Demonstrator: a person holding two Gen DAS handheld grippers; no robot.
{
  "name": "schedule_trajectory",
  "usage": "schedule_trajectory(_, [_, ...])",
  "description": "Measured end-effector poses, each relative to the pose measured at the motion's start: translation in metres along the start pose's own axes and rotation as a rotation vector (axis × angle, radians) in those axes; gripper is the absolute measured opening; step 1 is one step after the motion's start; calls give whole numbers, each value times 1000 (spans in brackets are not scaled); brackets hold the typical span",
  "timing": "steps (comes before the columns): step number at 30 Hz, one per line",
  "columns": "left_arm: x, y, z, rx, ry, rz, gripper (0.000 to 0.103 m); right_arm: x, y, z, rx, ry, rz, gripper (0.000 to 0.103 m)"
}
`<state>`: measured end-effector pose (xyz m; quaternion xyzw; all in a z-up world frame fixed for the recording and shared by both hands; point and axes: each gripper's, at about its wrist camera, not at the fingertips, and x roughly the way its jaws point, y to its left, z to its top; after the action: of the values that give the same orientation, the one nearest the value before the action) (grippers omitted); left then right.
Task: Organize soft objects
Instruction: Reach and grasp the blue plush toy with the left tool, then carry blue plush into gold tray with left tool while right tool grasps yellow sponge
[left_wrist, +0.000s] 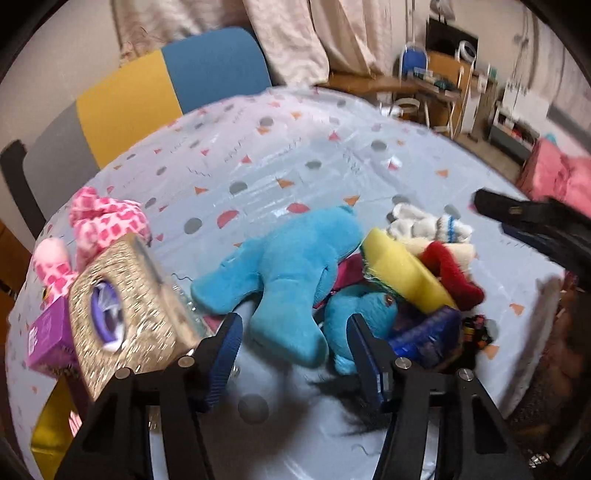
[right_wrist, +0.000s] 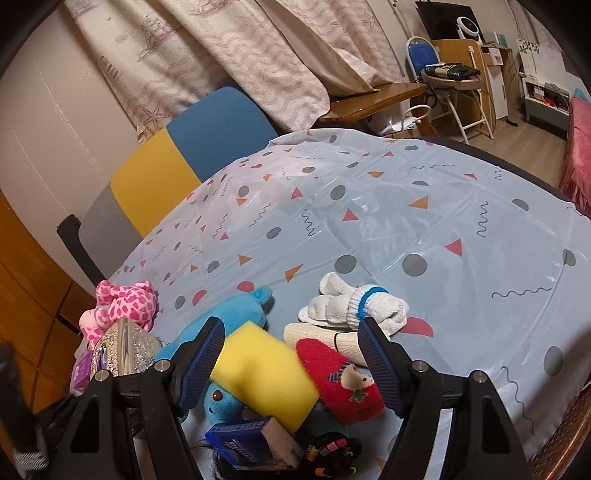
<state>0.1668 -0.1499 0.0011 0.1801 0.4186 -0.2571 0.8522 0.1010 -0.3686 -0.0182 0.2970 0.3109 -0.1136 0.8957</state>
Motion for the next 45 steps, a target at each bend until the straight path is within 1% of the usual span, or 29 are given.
schedule_trajectory(5, [42,-6,16,44,100,26,59,0,-3,0,20,9,23,76])
schedule_trajectory(10, [76,-5,21,67,199,52,59,3,-6,0,41,27,39,76])
schedule_trajectory(12, [86,-3,21,58,224,44,52,3,-5,0,40,29,43,76])
schedule_trajectory(13, [89,-3,22,63,222,52,43,3,-5,-1,37,30,43,76])
schedule_trajectory(15, [95,-4,23,65,229,41,41,4,-4,-1,33,31,40,76])
schedule_trajectory(17, [101,-7,25,74,230,50,38,4,-5,-1,32,30,36,76])
schedule_trajectory(19, [101,-11,24,101,209,63,37,4,-6,-1,32,29,32,76])
schedule_trajectory(21, [92,-12,24,96,161,49,37,4,-7,0,37,26,23,76])
schedule_trajectory(22, [86,-9,26,76,137,41,37,3,-9,0,45,22,22,76])
schedule_trajectory(25, [58,6,31,-18,51,-15,37,4,-13,1,64,18,15,76])
schedule_trajectory(29, [18,20,32,-89,-59,-77,37,11,-15,1,80,53,35,76])
schedule_trajectory(33, [-24,34,32,-188,-164,-171,37,14,-14,0,70,68,35,76])
schedule_trajectory(36, [-54,42,25,-232,-222,-210,37,19,-8,-3,49,105,96,76])
schedule_trajectory(38, [-75,49,16,-251,-255,-221,37,25,0,-6,22,150,144,76])
schedule_trajectory(40, [-90,59,4,-283,-276,-229,37,29,13,-10,-35,181,169,76])
schedule_trajectory(42, [-104,70,-10,-326,-295,-241,37,29,28,-15,-116,179,156,77])
schedule_trajectory(43, [-114,78,-19,-353,-308,-246,37,28,33,-17,-151,175,142,80])
schedule_trajectory(45, [-130,89,-36,-384,-332,-236,37,31,43,-22,-213,175,101,82])
